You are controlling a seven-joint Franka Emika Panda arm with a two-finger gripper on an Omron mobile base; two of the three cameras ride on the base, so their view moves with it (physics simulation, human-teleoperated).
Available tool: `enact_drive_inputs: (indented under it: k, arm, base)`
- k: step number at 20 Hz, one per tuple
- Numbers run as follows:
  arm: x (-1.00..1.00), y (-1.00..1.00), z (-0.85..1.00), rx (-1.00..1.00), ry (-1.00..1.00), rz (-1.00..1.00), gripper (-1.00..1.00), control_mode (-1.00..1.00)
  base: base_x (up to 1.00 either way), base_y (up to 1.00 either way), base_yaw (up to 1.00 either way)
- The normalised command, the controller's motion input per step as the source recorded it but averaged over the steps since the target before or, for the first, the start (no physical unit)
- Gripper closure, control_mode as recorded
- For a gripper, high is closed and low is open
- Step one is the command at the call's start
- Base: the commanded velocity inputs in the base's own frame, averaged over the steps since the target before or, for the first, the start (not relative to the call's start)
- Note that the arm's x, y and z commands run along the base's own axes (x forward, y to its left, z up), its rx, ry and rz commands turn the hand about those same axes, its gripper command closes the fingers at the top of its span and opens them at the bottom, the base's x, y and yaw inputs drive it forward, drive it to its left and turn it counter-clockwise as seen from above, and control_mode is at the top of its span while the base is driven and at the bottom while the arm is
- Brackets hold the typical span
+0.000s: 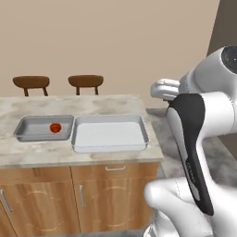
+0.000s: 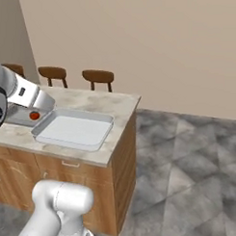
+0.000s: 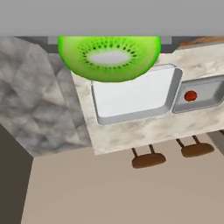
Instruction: Place the cold items (kiwi and tomato) from the fridge in one tupperware on the dining counter. Place the warm items (hot dog and kebab skewer) in the stove area in another tupperware.
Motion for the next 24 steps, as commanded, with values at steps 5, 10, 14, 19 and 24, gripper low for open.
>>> enact_drive_inputs:
  k: [5,10,14,19,24]
  arm:
    - [0.0,0.0,0.0,0.0,0.0,0.0,1.0,1.0]
    - [0.0,0.0,0.0,0.0,0.0,0.0,1.0,1.0]
    - [0.0,0.0,0.0,0.0,0.0,0.0,1.0,1.0]
    - [0.0,0.0,0.0,0.0,0.0,0.0,1.0,1.0]
    - [0.0,0.0,0.0,0.0,0.0,0.0,1.0,1.0]
  base:
    - [0.45,0.95,-0.16]
    - [-0.07,1.0,-0.16]
    - [0.13,1.0,-0.17]
    - [0.46,0.73,-0.18]
    - [0.62,0.16,-0.06]
